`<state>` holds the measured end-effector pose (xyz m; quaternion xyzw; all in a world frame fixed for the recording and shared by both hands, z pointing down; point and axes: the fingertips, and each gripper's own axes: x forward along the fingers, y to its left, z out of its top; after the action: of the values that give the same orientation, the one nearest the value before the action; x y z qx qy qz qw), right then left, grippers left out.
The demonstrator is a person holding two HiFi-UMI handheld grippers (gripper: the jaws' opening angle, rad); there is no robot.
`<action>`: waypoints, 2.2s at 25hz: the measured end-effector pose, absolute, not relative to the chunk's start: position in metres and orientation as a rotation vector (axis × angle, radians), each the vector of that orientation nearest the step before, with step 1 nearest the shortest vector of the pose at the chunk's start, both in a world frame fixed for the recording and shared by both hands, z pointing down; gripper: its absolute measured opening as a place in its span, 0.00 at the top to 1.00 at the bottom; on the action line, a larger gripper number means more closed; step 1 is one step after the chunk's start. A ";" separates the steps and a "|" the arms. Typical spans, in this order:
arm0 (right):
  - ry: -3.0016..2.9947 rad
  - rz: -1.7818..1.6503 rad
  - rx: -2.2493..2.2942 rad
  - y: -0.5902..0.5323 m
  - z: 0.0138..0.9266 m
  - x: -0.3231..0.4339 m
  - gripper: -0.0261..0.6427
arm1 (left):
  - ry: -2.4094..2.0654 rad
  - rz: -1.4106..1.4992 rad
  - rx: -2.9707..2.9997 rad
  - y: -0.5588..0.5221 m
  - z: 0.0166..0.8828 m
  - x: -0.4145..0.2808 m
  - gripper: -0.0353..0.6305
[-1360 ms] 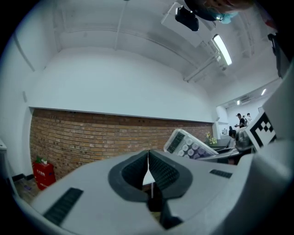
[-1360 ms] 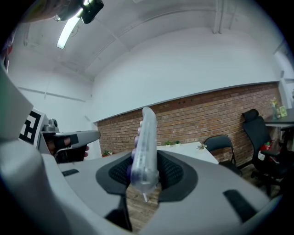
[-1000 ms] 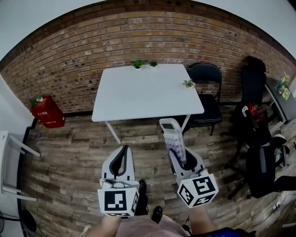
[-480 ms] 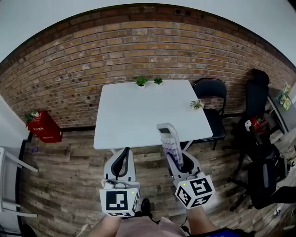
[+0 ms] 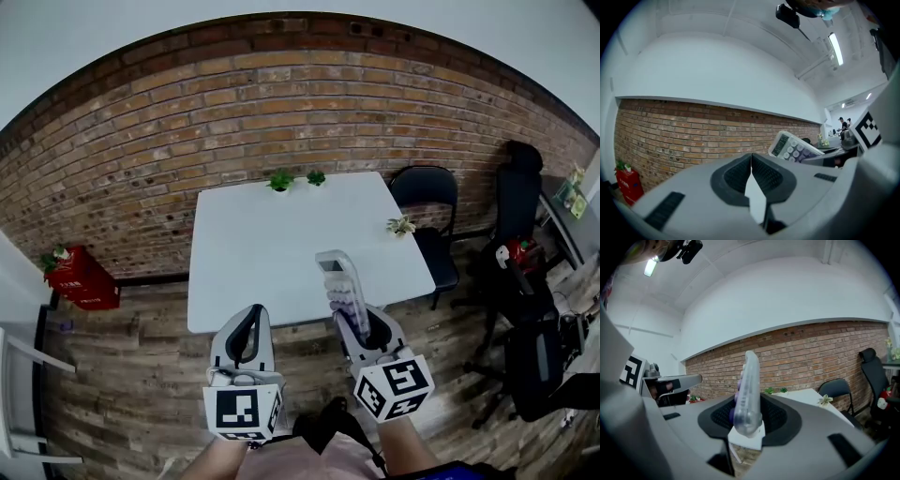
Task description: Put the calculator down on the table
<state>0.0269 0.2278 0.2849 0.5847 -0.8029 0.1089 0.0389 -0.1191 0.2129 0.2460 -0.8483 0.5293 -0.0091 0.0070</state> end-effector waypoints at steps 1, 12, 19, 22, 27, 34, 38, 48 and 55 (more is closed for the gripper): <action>-2.458 0.340 1.796 0.224 0.287 0.028 0.76 | 1.654 -0.035 -2.657 0.208 0.248 -0.118 0.93; -2.426 0.434 1.813 0.160 0.316 0.057 0.76 | 1.653 -0.129 -2.690 0.141 0.278 -0.091 0.93; -2.423 0.517 1.766 0.083 0.341 0.090 0.76 | 1.711 -0.186 -2.676 0.065 0.294 -0.064 0.93; -2.441 0.531 1.733 0.045 0.342 0.102 0.76 | 1.723 -0.191 -2.657 0.031 0.292 -0.048 0.93; -2.493 0.523 1.663 -0.011 0.338 0.117 0.76 | 1.760 -0.190 -2.616 -0.020 0.286 -0.023 0.93; -2.568 0.472 1.598 -0.067 0.319 0.120 0.76 | 1.797 -0.174 -2.526 -0.063 0.263 -0.014 0.93; -2.603 0.424 1.580 -0.090 0.303 0.118 0.76 | 1.814 -0.141 -2.486 -0.077 0.248 -0.017 0.93; -2.579 0.416 1.524 -0.129 0.308 0.085 0.76 | 1.874 -0.125 -2.468 -0.112 0.252 -0.055 0.93; -2.511 0.506 1.502 -0.140 0.346 0.065 0.76 | 1.913 -0.179 -2.509 -0.126 0.280 -0.081 0.93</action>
<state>0.0654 -0.1399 0.3461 0.5039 -0.8425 0.1699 0.0861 -0.0808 -0.1265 0.2801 -0.7940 0.6052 -0.0565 -0.0094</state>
